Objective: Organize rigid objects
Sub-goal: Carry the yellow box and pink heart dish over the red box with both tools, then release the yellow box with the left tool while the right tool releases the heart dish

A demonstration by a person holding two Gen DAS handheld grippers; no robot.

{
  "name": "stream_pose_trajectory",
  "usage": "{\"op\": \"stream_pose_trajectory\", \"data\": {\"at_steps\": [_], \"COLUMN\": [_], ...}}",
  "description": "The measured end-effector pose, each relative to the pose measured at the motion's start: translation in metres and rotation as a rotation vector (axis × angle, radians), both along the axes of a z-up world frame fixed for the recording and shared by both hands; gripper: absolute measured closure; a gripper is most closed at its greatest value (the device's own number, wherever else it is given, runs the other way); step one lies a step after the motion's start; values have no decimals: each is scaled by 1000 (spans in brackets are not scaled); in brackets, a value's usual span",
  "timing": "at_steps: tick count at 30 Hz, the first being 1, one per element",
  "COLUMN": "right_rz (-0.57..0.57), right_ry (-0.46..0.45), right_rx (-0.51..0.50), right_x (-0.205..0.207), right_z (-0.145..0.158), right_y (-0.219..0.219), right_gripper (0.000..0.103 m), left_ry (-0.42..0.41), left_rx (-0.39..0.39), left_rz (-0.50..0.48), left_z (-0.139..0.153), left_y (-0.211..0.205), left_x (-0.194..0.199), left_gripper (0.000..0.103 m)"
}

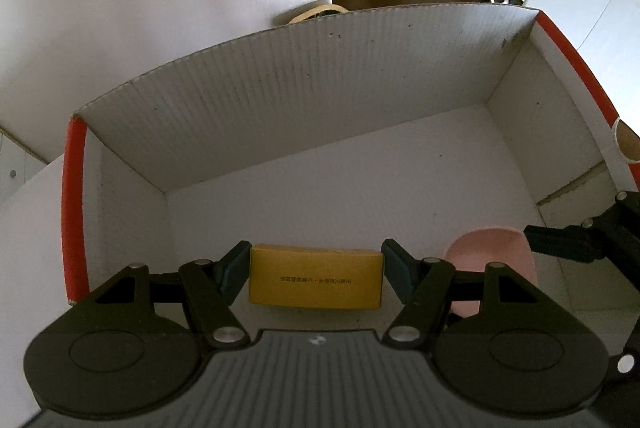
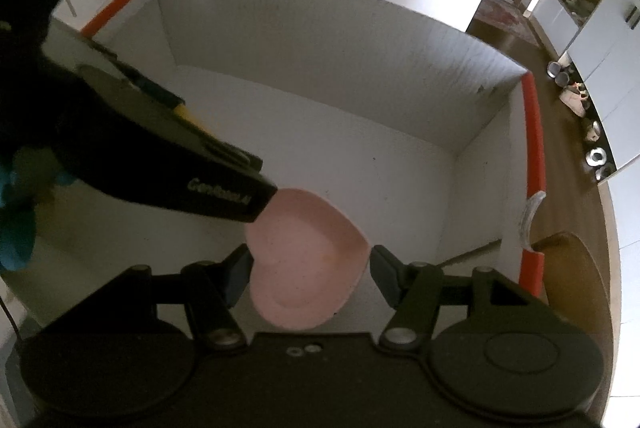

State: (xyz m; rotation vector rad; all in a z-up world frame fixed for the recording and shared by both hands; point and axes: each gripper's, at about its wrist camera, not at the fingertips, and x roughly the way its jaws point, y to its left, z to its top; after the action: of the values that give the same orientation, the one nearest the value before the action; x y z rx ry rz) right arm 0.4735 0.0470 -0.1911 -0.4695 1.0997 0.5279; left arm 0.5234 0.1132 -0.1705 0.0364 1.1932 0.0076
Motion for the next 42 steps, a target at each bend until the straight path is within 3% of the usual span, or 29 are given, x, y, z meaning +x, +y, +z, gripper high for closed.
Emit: {"op": "stream_pose_trajectory", "data": {"at_steps": [9,14,19,42], "right_rz": [7,6,-5,-65], "right_ry": [29,21,7,-143], "right_rx": [-12,2,28,215], "right_x": [10,10,5,-60], "right_z": [-10,-10,-5,78], "right_y": [9,6,3,-44], "right_gripper": [39,29,27,21], "left_ry": [10,-11,-53,-275], "left_rx": [-4,-20,-32,-60], "left_rz": [4,19,29,-32], "left_z": [-1,0,13,104], "left_y": [-3,4,8,-14], "left_x": [7,2,-5,-96], "left_gripper": [33,29,27,27]}}
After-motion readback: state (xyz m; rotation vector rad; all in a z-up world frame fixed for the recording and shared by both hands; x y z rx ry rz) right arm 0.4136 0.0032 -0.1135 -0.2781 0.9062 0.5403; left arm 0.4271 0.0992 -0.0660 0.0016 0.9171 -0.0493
